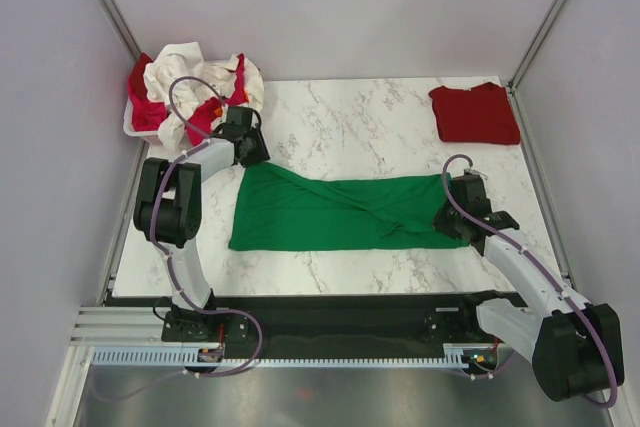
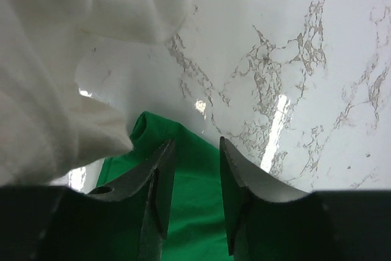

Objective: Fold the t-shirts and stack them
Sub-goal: Fold the tshirt

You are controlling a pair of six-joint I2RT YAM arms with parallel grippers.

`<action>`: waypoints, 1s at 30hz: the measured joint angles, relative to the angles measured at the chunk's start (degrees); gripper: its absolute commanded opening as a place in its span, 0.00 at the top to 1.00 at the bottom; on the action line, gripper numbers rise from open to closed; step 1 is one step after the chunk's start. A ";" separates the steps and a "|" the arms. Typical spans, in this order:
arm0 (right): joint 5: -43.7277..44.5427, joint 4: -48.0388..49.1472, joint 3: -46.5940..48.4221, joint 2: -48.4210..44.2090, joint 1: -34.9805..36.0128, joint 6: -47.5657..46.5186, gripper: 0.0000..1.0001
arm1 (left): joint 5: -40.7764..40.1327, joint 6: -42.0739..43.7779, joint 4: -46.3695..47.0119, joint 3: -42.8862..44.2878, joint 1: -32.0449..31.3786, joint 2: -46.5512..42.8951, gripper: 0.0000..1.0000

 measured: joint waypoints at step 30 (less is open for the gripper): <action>0.26 0.26 0.61 -3.26 0.00 -0.79 1.00 | -6.54 -0.94 -1.66 -20.61 -1.27 -32.22 0.29</action>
